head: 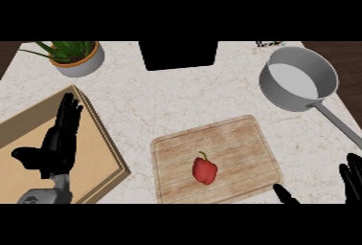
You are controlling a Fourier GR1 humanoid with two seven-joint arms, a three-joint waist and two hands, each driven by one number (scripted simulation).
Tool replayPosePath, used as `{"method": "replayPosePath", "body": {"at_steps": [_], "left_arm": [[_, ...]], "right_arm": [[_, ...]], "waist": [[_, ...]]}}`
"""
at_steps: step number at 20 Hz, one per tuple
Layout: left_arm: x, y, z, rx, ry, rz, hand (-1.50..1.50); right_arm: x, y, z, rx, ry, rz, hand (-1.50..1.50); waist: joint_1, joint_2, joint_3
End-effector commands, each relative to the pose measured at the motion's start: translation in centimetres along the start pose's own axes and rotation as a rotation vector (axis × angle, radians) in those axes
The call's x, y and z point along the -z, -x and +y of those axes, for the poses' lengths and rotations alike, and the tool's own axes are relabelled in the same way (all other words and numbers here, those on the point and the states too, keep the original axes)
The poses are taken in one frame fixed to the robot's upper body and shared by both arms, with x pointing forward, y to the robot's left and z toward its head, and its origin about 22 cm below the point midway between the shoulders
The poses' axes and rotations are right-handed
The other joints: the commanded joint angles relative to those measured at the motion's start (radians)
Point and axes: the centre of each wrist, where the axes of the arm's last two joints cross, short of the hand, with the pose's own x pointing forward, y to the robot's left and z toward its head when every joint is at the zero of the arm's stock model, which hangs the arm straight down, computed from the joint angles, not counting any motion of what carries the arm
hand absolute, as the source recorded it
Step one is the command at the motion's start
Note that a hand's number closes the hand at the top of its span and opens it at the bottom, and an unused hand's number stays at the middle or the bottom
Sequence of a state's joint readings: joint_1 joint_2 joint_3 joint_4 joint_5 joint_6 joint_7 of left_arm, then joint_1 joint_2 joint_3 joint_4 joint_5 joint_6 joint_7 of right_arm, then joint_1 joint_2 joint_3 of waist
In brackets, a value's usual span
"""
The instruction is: Pick the bell pepper from the cutting board and place it in the pot
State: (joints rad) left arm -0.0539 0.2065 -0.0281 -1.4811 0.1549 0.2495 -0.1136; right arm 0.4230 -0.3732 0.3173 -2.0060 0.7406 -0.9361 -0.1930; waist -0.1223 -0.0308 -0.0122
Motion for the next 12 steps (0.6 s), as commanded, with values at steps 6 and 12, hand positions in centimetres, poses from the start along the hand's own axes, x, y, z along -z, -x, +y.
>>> {"method": "replayPosePath", "body": {"at_steps": [6,12], "left_arm": [[-1.2,-0.4,-0.7,-0.012,0.027,-0.057,0.00],[-1.1,-1.3,-2.7,-0.042,0.070,-0.077,0.00]], "right_arm": [[-12.2,-2.8,-1.2,-0.294,-0.319,0.345,-1.50],[-12.5,-6.7,0.1,-0.357,-0.329,0.442,-1.50]], "waist": [[0.040,0.038,-0.002],[0.077,0.049,0.002]]}}
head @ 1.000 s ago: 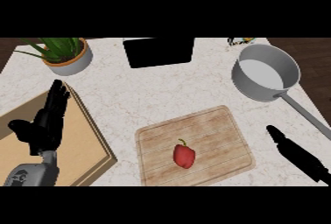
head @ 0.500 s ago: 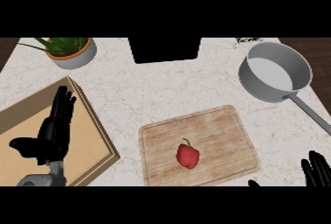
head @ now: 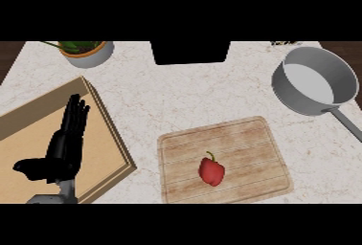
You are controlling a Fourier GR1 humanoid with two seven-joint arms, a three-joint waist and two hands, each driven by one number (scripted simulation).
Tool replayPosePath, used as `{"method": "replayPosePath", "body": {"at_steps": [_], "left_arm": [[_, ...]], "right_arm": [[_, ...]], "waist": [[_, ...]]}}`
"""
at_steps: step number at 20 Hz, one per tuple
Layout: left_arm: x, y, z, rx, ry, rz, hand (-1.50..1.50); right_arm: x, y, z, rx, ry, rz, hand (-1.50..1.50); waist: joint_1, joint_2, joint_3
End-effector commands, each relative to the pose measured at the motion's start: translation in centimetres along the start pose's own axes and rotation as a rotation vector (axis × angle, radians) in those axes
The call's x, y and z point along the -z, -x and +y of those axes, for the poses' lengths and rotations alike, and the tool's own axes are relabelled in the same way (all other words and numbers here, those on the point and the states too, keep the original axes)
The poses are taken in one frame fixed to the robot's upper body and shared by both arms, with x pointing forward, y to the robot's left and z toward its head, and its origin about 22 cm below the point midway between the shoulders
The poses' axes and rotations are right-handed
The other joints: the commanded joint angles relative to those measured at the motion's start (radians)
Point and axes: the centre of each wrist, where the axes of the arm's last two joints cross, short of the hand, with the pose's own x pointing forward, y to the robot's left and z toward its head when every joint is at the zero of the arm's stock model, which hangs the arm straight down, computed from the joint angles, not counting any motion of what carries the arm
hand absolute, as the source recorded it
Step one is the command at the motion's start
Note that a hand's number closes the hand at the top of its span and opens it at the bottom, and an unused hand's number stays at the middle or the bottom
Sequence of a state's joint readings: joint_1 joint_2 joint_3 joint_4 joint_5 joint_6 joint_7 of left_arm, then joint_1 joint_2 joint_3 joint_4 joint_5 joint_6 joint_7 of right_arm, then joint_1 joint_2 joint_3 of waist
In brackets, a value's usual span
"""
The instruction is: Pick the bell pepper from the cutting board and place it in the pot
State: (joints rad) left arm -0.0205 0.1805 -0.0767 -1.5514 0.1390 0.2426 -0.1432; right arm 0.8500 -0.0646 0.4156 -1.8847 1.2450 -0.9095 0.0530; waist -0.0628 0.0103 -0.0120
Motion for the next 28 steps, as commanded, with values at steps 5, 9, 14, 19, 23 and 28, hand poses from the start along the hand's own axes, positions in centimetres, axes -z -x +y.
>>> {"method": "replayPosePath", "body": {"at_steps": [5,9,14,19,23,28], "left_arm": [[-0.9,-0.2,-1.0,-0.008,0.048,-0.017,0.00],[-0.7,-0.1,-1.5,-0.005,0.042,-0.014,0.00],[-0.3,-0.4,-2.2,-0.001,0.044,-0.020,0.00],[-1.6,0.2,-3.5,-0.013,0.072,-0.007,0.00],[-0.4,-0.5,-2.4,-0.013,0.082,0.006,0.00],[-0.4,-0.4,-3.4,-0.019,0.077,-0.005,0.00]], "right_arm": [[-0.8,-4.3,-0.2,-0.099,-0.054,0.099,-1.50],[-1.0,-5.0,0.1,-0.213,-0.125,0.213,-1.50],[-0.2,-10.1,1.3,-0.219,-0.139,0.241,-1.50],[1.2,-13.0,4.5,-0.310,-0.126,0.267,-1.50],[3.7,-14.9,5.7,-0.317,-0.125,0.284,-1.50],[5.9,-14.1,8.0,-0.322,-0.150,0.300,-1.50]], "waist": [[0.044,0.003,0.005],[0.033,0.006,0.005],[0.049,-0.003,0.009],[0.065,-0.007,0.011],[0.069,-0.008,0.012],[0.067,-0.008,0.012]]}}
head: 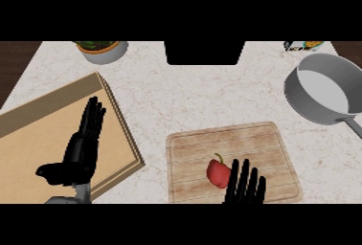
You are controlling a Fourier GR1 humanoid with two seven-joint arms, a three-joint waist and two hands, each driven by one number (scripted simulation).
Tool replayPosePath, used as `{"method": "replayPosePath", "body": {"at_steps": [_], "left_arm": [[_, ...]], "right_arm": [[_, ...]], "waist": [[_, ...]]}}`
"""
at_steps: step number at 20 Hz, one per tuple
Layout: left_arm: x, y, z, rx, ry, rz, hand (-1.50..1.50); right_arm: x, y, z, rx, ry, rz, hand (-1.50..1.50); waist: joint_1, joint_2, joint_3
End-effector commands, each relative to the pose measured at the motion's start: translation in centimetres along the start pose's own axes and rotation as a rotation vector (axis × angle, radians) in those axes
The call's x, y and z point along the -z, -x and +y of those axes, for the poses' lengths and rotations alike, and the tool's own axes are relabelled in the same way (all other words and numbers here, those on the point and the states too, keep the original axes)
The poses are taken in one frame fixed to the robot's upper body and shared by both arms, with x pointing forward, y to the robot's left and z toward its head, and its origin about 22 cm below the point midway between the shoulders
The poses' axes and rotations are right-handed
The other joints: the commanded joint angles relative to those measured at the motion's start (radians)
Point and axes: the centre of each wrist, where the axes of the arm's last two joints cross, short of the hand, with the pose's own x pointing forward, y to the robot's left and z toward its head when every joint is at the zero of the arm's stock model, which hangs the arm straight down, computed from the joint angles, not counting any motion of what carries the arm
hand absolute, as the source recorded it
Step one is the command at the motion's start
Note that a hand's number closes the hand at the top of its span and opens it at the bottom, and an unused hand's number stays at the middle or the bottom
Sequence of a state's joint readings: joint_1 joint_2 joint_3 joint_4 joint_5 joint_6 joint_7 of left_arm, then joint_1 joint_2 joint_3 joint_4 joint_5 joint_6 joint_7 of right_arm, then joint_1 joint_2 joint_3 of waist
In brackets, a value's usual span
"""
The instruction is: Pick the bell pepper from the cutting board and place it in the pot
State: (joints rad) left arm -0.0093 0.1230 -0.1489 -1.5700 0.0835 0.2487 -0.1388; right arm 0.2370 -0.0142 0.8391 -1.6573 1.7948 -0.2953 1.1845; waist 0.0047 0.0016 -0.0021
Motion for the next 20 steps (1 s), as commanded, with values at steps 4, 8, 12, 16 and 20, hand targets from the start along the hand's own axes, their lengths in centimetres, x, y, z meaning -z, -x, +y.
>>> {"method": "replayPosePath", "body": {"at_steps": [4,8,12,16,20], "left_arm": [[-0.1,0.4,1.5,0.010,-0.005,0.012,0.00],[-0.1,-0.5,0.5,-0.017,0.004,-0.001,0.00],[-1.2,1.5,-0.9,-0.028,0.007,0.008,0.00],[0.2,0.1,-0.2,-0.004,-0.008,0.000,0.00],[0.1,-0.5,0.7,0.007,0.007,0.019,0.00]], "right_arm": [[1.5,-1.7,1.7,0.008,-0.010,0.155,-1.50],[1.6,-2.0,2.8,-0.089,0.083,0.094,1.50],[2.7,-2.0,2.6,-0.080,0.149,0.055,1.50],[4.4,-2.9,1.6,-0.087,0.160,0.049,1.50],[2.8,-3.1,1.4,-0.105,0.205,0.016,1.50]], "waist": [[0.001,0.000,0.002],[0.001,-0.002,0.002],[-0.003,-0.002,0.002],[-0.003,-0.001,0.002],[-0.002,-0.003,0.002]]}}
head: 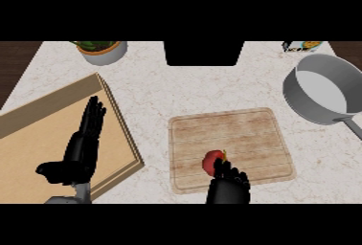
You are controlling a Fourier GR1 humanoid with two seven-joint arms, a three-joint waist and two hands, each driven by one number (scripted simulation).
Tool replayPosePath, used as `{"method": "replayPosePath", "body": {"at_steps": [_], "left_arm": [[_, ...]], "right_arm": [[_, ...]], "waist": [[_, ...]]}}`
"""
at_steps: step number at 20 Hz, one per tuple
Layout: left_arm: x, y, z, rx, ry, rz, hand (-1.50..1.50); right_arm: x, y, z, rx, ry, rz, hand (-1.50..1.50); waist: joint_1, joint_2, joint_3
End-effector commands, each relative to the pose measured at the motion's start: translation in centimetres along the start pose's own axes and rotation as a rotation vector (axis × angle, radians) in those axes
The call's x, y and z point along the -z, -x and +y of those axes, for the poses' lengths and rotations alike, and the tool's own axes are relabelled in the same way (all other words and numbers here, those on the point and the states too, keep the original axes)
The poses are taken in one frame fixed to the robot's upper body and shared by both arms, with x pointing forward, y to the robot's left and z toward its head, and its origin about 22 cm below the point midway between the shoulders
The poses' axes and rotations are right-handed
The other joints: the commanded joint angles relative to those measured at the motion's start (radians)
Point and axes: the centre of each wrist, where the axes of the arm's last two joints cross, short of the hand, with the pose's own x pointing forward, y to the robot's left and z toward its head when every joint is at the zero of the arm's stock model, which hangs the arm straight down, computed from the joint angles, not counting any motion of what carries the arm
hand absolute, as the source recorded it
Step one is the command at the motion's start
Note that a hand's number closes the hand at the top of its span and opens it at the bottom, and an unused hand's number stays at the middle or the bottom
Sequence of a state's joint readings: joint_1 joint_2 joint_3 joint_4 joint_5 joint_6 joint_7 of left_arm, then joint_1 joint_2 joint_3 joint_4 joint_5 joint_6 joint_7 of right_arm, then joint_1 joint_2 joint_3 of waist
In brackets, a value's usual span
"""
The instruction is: Pick the bell pepper from the cutting board and place it in the pot
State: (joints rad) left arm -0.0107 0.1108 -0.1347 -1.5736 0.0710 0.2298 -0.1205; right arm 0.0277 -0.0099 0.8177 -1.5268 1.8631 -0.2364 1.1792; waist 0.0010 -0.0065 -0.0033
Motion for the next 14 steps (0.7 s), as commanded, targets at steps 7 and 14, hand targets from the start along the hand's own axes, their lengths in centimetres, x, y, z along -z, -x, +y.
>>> {"method": "replayPosePath", "body": {"at_steps": [7,14], "left_arm": [[0.5,-0.9,-0.6,-0.014,0.043,-0.028,0.00],[0.7,-0.6,0.8,0.005,0.009,0.005,0.00]], "right_arm": [[4.4,0.4,0.7,0.172,-0.471,-0.345,1.50],[10.7,2.0,-2.9,0.289,-0.314,-0.460,1.50]], "waist": [[0.058,0.031,0.005],[0.000,0.006,0.003]]}}
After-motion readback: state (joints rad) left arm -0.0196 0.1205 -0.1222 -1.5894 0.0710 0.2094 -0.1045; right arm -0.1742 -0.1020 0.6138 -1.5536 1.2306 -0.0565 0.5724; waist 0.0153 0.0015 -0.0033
